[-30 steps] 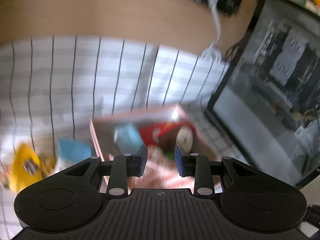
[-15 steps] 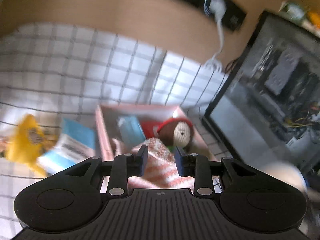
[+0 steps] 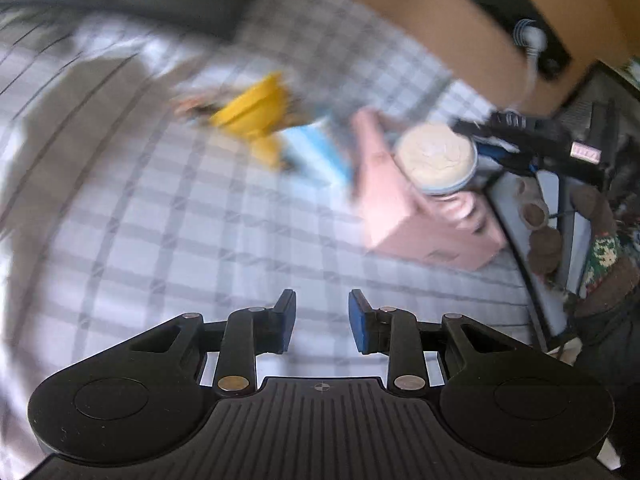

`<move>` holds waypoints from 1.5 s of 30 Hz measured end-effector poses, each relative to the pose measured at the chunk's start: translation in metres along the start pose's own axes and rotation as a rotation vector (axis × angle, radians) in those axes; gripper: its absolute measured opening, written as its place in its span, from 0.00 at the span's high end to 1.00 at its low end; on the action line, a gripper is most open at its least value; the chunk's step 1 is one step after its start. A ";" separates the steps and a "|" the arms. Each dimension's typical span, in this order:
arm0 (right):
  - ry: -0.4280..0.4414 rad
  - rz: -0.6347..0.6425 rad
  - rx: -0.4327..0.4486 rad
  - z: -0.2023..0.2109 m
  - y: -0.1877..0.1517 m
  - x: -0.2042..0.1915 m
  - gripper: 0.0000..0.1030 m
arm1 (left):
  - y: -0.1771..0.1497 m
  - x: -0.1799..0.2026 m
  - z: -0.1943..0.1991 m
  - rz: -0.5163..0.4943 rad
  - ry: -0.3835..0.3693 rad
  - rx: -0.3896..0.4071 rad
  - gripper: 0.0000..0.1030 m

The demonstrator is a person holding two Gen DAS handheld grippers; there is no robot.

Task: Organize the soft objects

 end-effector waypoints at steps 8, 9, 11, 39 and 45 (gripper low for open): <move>-0.336 0.294 0.017 -0.005 -0.040 -0.012 0.39 | -0.002 -0.061 -0.002 0.096 0.018 -0.028 0.69; -0.366 0.335 0.019 -0.008 -0.044 -0.020 0.39 | 0.000 -0.062 -0.003 0.088 0.006 -0.028 0.69; -0.412 0.388 0.024 -0.013 -0.048 -0.030 0.39 | 0.005 -0.062 -0.003 0.059 -0.023 -0.027 0.69; -0.108 1.046 -0.203 -0.184 -0.119 -0.274 0.91 | -0.015 -0.192 0.079 0.266 0.112 0.088 0.69; -0.051 0.912 -0.190 -0.118 -0.122 -0.263 0.93 | 0.000 -0.181 0.060 0.219 0.054 0.077 0.68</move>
Point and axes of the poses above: each gripper's, at about its wrist camera, not at the fingertips, and z roughly against the way its jaws point, x to its right, y to its top, the point moved 3 cm from there along -z, roughly the way its jaws point, and after that the axes turned 3 degrees about y, right-handed, at the moved point
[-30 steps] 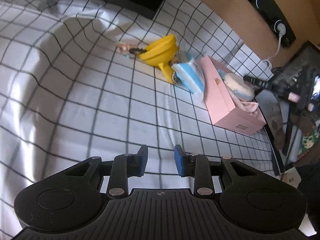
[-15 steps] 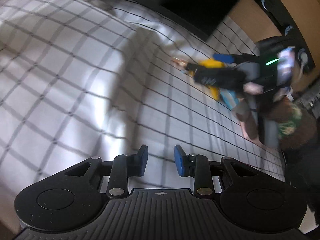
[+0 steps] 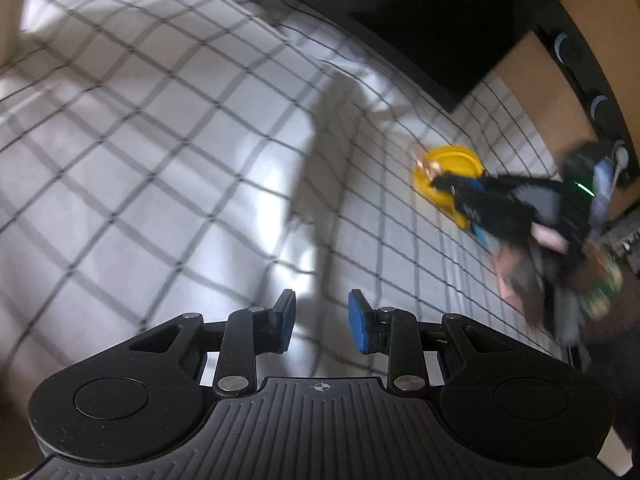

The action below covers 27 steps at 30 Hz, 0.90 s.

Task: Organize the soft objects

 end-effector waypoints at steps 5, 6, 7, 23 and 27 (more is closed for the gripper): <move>0.082 -0.062 -0.023 0.068 -0.055 -0.024 0.93 | 0.010 0.032 -0.022 -0.083 -0.060 -0.024 0.61; 0.089 -0.075 -0.038 0.077 -0.067 -0.028 0.93 | 0.012 0.040 -0.025 -0.105 -0.074 -0.030 0.61; 0.083 -0.083 -0.053 0.085 -0.079 -0.031 0.93 | 0.013 0.050 -0.028 -0.136 -0.082 -0.031 0.61; -0.005 -0.399 -0.124 0.181 -0.196 0.008 0.44 | -0.048 0.191 -0.087 -0.563 -0.157 -0.154 0.61; -0.010 -0.411 -0.134 0.189 -0.212 0.023 0.44 | -0.058 0.210 -0.106 -0.700 -0.081 -0.159 0.61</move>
Point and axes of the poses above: each gripper's, at about its wrist camera, not at the fingertips, and z roughly against the way its jaws point, x to its right, y to its top, the point moved 3 cm from there along -z, roughly the way its jaws point, and after that the axes turned 3 degrees about y, right-handed, at the moved point
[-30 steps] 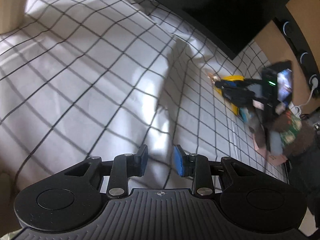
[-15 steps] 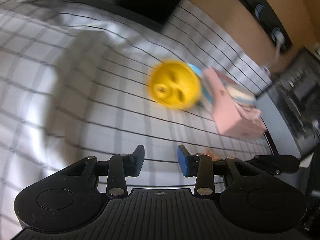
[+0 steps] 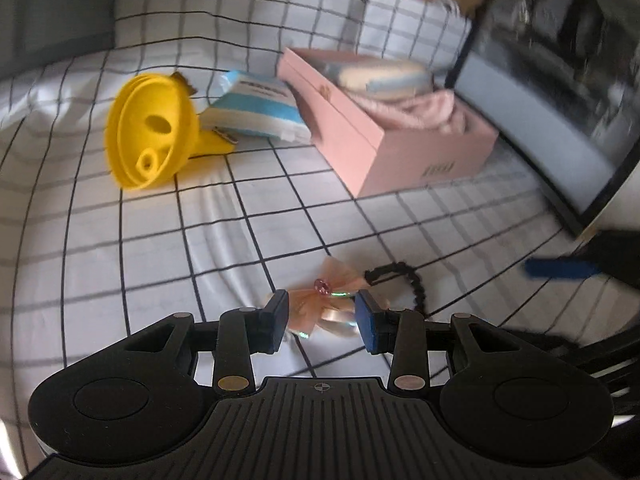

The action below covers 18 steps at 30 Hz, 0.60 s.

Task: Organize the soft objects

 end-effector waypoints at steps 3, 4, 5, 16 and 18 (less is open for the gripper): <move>-0.003 0.002 0.010 0.007 -0.005 0.013 0.42 | 0.003 0.005 -0.008 -0.045 0.055 -0.011 0.61; -0.005 0.003 0.015 0.010 -0.007 0.016 0.42 | 0.006 0.006 -0.010 -0.052 0.066 -0.011 0.61; -0.008 0.004 0.020 0.014 -0.010 0.019 0.39 | 0.009 0.007 -0.013 -0.058 0.073 -0.012 0.61; 0.000 -0.005 0.040 0.015 -0.019 0.043 0.35 | 0.026 0.013 -0.027 -0.148 0.192 0.004 0.61; 0.002 0.006 0.045 0.014 -0.018 0.044 0.34 | 0.027 0.008 -0.028 -0.139 0.213 -0.009 0.61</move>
Point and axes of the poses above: each gripper's, at about its wrist camera, not at the fingertips, and z roughly against the way its jaws point, x to its right, y to its top, the point moved 3 cm from there along -z, roughly the way its jaws point, and after that the axes turned 3 degrees about y, right-handed, at the moved point
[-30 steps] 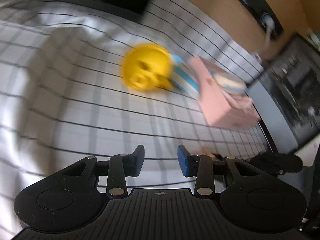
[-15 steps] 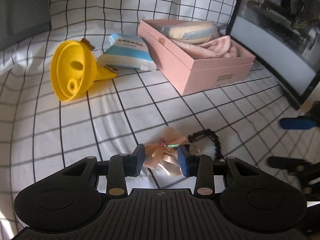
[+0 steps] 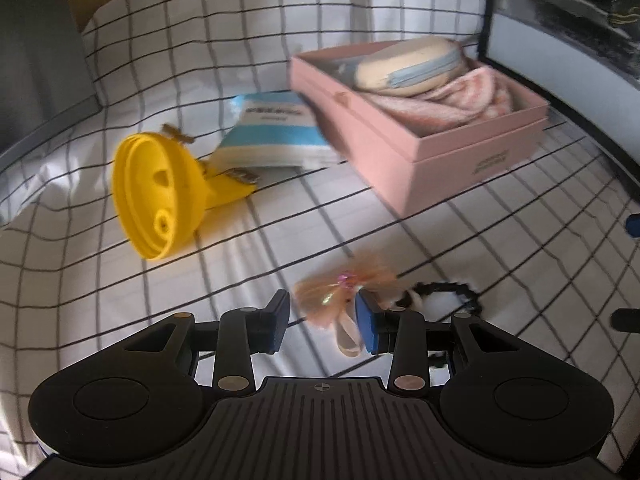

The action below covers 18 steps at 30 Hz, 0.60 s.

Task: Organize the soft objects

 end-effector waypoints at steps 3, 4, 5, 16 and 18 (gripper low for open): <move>0.002 0.005 0.003 -0.001 -0.001 0.002 0.34 | 0.002 -0.007 0.003 0.016 -0.028 0.002 0.61; 0.002 0.001 0.004 -0.001 -0.001 0.004 0.33 | 0.004 -0.008 0.004 0.013 -0.053 0.006 0.61; 0.000 -0.006 0.003 -0.002 -0.002 0.006 0.32 | 0.006 -0.008 0.005 -0.004 -0.074 0.008 0.61; -0.031 -0.070 -0.023 -0.003 -0.014 0.015 0.32 | 0.025 0.015 -0.022 -0.201 -0.111 -0.016 0.62; -0.036 -0.090 -0.032 -0.003 -0.017 0.017 0.31 | 0.028 0.021 -0.024 -0.240 -0.114 -0.005 0.63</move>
Point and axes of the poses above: each gripper's, at about its wrist camera, not at the fingertips, and z roughly against the way its jaws point, x to its right, y to its top, the point moved 3 cm from there along -z, roughly the way its jaws point, and after that the axes turned 3 degrees about y, right-handed, at the moved point
